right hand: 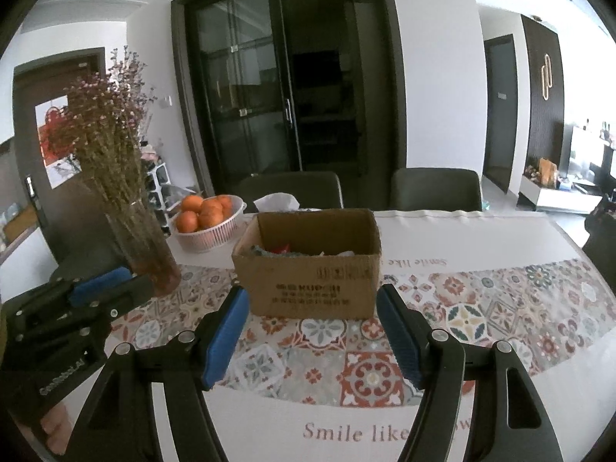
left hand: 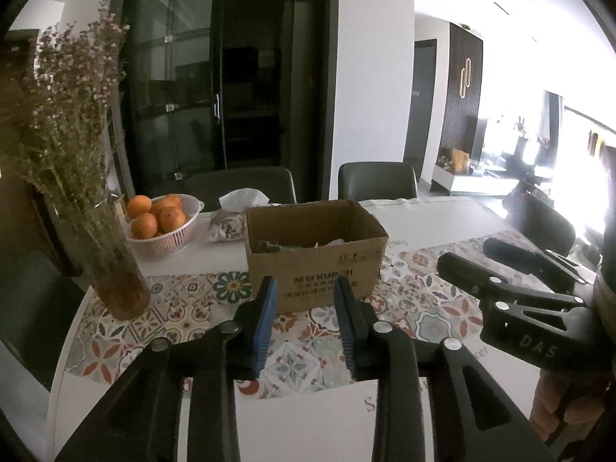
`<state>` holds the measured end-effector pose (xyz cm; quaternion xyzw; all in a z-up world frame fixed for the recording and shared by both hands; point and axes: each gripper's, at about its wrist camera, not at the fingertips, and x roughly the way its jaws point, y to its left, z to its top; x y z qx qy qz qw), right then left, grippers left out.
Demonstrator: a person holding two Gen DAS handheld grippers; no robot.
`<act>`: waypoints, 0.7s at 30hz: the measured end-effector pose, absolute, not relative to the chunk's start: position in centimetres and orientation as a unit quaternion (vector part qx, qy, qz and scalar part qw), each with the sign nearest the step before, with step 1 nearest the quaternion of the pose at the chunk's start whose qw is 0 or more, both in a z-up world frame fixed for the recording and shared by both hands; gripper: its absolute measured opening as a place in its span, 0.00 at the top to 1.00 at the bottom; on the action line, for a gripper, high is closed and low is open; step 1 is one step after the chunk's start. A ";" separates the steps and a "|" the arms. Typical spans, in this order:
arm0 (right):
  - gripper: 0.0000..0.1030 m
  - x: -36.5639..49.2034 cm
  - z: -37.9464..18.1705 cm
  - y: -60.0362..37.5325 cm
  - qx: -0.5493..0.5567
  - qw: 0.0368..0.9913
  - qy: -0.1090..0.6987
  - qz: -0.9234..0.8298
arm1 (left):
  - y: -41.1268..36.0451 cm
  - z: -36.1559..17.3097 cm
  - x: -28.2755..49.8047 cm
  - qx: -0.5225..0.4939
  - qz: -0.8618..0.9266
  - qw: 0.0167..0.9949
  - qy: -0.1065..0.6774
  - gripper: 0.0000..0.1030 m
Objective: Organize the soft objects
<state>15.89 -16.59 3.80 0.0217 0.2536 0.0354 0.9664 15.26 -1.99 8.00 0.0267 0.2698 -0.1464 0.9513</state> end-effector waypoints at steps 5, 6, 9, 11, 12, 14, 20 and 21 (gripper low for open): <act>0.32 13.9 3.7 -16.3 0.017 0.968 0.250 0.031 | -1.7 7.9 12.9 0.025 -0.142 0.953 0.265 0.64; 0.32 13.2 3.7 -16.3 0.015 0.968 0.248 0.030 | -1.7 7.8 12.5 0.025 -0.141 0.954 0.264 0.63; 0.31 12.0 3.5 -16.1 0.015 0.969 0.244 0.028 | -1.5 7.7 11.2 0.023 -0.142 0.954 0.264 0.58; 0.28 11.2 3.3 -16.1 0.015 0.969 0.243 0.026 | -1.5 7.7 10.5 0.025 -0.144 0.954 0.262 0.56; 0.28 10.7 3.3 -16.1 0.015 0.970 0.242 0.026 | -1.5 7.7 9.9 0.026 -0.145 0.954 0.260 0.56; 0.28 10.0 3.2 -16.0 0.014 0.970 0.242 0.026 | -1.6 7.6 9.2 0.028 -0.147 0.954 0.258 0.51; 0.28 7.5 2.5 -16.0 0.012 0.970 0.241 0.017 | -1.8 7.3 6.7 0.031 -0.148 0.958 0.244 0.35; 0.27 7.1 2.4 -16.0 0.012 0.970 0.241 0.016 | -1.8 7.2 6.4 0.033 -0.147 0.958 0.243 0.33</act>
